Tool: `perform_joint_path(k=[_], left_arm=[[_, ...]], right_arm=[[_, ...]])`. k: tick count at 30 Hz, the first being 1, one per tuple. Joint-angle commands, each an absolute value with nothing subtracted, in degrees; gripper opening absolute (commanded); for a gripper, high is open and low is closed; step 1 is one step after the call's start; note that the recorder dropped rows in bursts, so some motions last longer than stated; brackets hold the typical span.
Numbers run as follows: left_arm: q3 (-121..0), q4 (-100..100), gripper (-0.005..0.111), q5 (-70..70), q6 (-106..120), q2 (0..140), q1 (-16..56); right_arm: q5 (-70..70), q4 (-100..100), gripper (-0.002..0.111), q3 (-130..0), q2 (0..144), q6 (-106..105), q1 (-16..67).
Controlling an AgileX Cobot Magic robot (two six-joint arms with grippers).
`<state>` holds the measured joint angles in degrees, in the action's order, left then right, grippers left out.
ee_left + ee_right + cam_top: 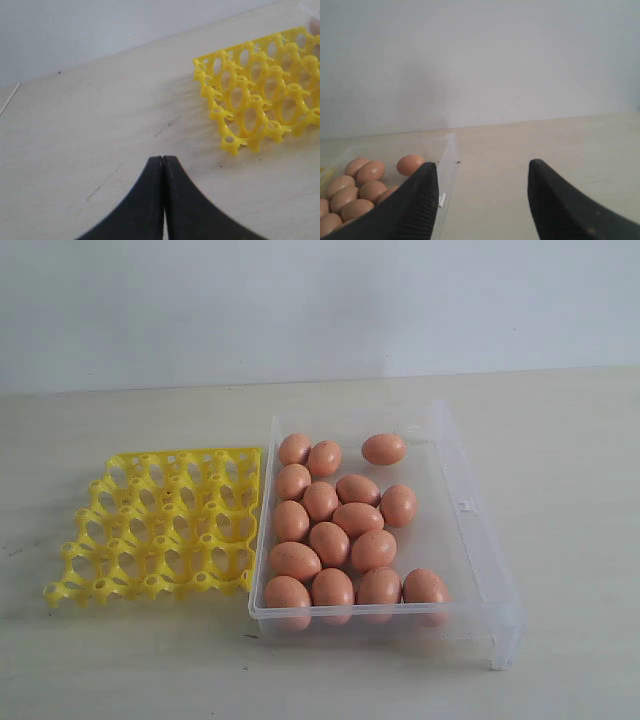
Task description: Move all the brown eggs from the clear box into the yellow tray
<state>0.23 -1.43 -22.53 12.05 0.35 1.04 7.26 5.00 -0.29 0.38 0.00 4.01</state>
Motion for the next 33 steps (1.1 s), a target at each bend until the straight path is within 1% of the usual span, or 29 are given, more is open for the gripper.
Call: perform_joint_path(k=[1,22,24,27,33], left_arm=[[0.0,-1.43,0.0,-22.27,11.77,0.0,1.15],[0.0,-1.43,0.0,-22.27,11.77,0.0,1.15],[0.0,-1.43,0.0,-22.27,11.77,0.0,1.15],[0.0,-1.43,0.0,-22.27,11.77,0.0,1.15],[0.0,-1.43,0.0,-22.27,11.77,0.0,1.15]], right_arm=[[7.22,4.78,0.052,0.0,0.0,0.0,3.74],[7.11,7.15,0.052,0.0,0.0,0.0,3.74],[7.23,7.15,0.052,-0.07,0.0,3.16,3.74],[6.52,7.15,0.052,-2.13,0.0,8.53,3.74],[5.89,6.92,0.052,-8.31,1.98,9.1,3.74]])
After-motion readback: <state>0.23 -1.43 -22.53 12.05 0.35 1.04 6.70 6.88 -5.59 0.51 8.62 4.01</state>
